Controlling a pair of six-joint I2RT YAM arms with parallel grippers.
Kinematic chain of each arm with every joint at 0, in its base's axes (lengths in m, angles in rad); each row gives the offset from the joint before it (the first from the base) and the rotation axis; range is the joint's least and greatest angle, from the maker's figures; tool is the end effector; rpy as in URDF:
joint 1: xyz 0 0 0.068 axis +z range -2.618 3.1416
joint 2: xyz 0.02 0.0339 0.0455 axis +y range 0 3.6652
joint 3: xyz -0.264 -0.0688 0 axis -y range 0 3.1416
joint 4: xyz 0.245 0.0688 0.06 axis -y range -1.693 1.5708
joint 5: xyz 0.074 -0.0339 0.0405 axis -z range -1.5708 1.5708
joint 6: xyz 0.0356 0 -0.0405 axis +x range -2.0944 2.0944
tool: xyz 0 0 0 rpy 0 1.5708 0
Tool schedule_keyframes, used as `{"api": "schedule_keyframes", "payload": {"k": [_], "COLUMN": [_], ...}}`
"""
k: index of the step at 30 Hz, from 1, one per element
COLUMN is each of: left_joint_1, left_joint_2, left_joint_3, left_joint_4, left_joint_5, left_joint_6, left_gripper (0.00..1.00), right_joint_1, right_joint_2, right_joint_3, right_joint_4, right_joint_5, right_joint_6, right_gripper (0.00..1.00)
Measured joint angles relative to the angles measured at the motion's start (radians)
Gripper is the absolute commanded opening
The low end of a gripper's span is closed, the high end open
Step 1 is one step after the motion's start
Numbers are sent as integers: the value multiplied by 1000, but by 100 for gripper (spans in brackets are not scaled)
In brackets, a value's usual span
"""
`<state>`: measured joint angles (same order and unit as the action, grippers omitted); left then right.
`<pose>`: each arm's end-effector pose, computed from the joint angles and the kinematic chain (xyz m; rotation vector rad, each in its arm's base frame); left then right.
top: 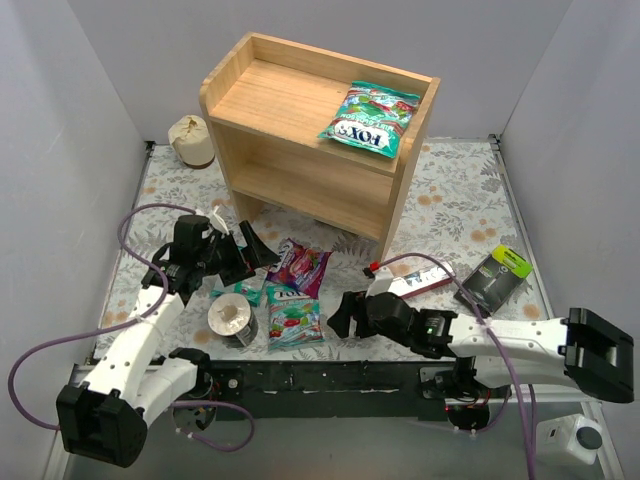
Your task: Place and organize the candy bags onto the shelf
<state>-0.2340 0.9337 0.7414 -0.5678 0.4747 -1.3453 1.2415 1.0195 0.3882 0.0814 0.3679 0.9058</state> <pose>0.1825 -0.0602 0.2650 -1.1490 2.3651 -1.2424 0.0788 0.1911 0.1862 -0.1417 2.2089 0.8882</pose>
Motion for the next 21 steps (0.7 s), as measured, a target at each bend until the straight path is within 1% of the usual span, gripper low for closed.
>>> {"api": "schedule_keyframes", "payload": {"k": [4,9,14,17,18,20,21], "left_joint_1": [0,0,0,0,0,0,0], "left_joint_2": [-24,-35,-52,-65,-67,-68,-68], "left_joint_3": [10,10,10,10,10,14,16], "left_joint_4": [-12,-35,-47,-58,-61,-66,-69], "left_joint_5": [-18,-27,-27,-31,-33,-36,-39], "left_joint_6": [11,20,21,21,21,21,22], "left_gripper": [98,98,98,98,98,98,98], "right_joint_1": [24,71,81,81,81,81,81], "right_joint_2": [151,363,445,466,475,491,502], "right_joint_3": [10,75,106,106,106,108,112], "right_joint_4": [119,252,344,386,398,417,422], "right_joint_5": [15,34,39,33,26,10,3], "right_joint_6": [-16,-31,-17,-9,-5,7,15], "right_gripper": [86,87,86,79,74,65,55]}}
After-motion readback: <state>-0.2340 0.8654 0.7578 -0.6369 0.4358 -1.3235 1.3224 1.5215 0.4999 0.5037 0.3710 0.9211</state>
